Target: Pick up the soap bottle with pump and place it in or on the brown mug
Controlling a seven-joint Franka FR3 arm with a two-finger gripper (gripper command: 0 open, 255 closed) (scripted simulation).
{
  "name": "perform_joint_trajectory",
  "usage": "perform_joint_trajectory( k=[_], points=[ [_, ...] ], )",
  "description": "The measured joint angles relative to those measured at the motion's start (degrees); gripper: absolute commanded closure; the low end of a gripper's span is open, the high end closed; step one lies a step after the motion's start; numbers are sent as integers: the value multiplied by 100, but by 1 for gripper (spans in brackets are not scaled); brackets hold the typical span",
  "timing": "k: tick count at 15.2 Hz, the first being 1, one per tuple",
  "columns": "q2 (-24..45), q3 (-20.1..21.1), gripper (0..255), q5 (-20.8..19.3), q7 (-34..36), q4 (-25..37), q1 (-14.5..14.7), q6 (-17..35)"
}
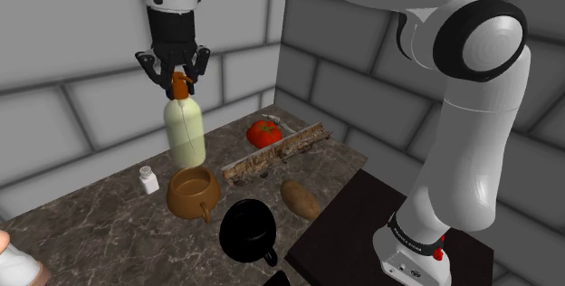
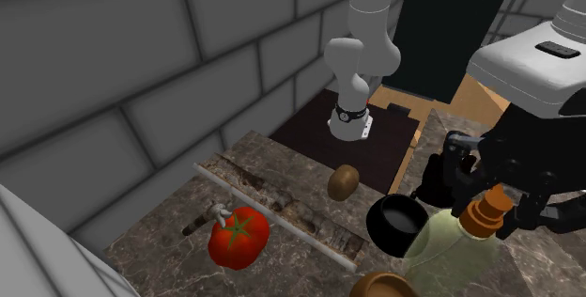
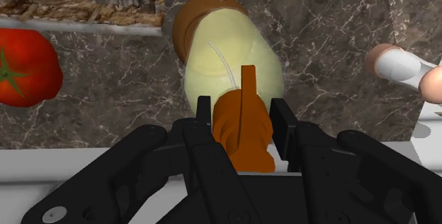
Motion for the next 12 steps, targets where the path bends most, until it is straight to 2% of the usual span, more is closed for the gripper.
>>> perform_joint_trajectory(
  k=[12],
  points=[
    [-160,-25,255,60,-10,-1145,-116,994]
  ],
)
